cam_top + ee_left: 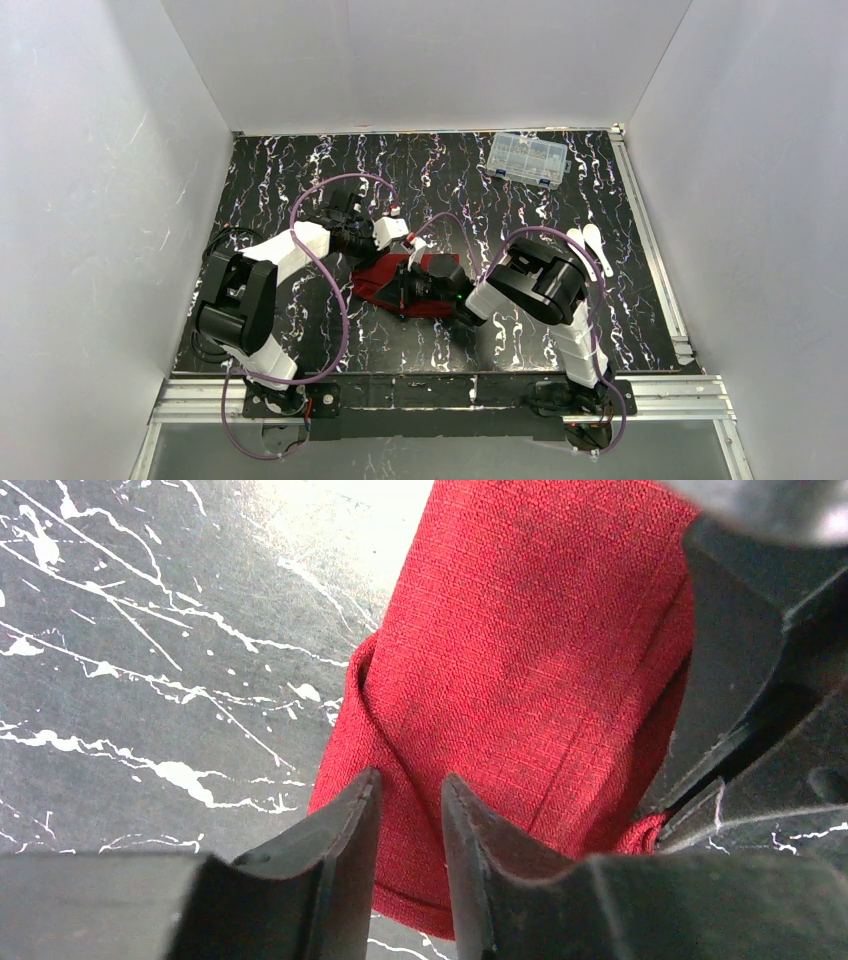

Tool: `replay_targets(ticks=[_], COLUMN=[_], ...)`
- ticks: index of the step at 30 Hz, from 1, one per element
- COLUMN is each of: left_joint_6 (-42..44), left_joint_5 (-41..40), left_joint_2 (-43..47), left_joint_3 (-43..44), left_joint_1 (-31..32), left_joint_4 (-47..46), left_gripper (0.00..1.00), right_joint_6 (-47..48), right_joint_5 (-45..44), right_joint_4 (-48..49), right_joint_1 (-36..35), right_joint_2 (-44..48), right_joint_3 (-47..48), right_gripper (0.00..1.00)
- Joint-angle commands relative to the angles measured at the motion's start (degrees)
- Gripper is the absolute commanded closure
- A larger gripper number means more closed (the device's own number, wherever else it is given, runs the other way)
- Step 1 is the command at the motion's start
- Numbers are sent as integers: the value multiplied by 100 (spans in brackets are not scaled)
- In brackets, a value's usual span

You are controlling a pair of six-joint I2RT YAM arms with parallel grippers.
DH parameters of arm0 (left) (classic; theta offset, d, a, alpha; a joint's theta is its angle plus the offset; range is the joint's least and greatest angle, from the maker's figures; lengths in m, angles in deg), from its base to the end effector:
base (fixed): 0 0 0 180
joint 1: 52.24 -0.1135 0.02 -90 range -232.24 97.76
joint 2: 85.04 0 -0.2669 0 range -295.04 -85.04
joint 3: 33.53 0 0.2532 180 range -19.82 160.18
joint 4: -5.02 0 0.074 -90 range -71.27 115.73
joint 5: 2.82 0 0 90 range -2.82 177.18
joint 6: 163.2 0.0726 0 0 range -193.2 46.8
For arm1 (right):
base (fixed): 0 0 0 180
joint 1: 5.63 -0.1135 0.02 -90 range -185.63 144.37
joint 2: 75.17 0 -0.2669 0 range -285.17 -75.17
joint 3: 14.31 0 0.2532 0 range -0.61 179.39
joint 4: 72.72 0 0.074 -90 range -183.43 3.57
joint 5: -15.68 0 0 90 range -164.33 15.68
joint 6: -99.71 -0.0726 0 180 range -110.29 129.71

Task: Fold the napkin into a case and place the utensils inside
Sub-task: Stuff the top corner of the smaller-rectangle-folded napkin into the folded napkin.

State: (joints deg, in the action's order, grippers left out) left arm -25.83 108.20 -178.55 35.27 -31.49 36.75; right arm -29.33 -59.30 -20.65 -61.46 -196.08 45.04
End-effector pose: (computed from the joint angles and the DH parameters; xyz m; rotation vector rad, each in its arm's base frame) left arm 0.3131 -0.1465 0.1559 1.5030 1.9757 -0.2754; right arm 0.2202 0.3579 0.0961 -0.5002 1.8979 1.3904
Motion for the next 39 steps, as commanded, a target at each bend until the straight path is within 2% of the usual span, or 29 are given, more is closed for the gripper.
replay_targets(ticks=[1, 3, 6, 11, 28, 35, 36, 38, 39], left_joint_6=[-122, -120, -60, 23, -269, -374, -376, -377, -337], left_joint_5=[176, 119, 19, -1, 544, 513, 487, 415, 376], left_joint_2=[13, 26, 58, 30, 459, 495, 485, 508, 528], left_joint_3=[39, 1, -116, -179, 64, 131, 141, 98, 65], left_joint_1=[16, 19, 19, 21, -79, -139, -137, -133, -125], left_joint_4=[289, 235, 82, -21, 210, 235, 274, 281, 272], left_gripper=[68, 67, 73, 99, 100, 100, 94, 63, 58], right_joint_6=[-244, -301, -435, -464, -504, -741, -744, -752, -761], right_joint_5=[-42, -74, -129, -296, -732, -803, -782, -742, -724], right_joint_4=[470, 559, 787, 861, -133, -95, -96, -73, -16], right_joint_1=[44, 45, 40, 46, 43, 41, 46, 40, 31], right_joint_2=[-39, -66, -74, -4, 473, 459, 442, 378, 320], right_joint_3=[41, 17, -64, -223, -209, -299, -294, -285, -299], right_gripper=[99, 99, 99, 99, 99, 99, 99, 99, 99])
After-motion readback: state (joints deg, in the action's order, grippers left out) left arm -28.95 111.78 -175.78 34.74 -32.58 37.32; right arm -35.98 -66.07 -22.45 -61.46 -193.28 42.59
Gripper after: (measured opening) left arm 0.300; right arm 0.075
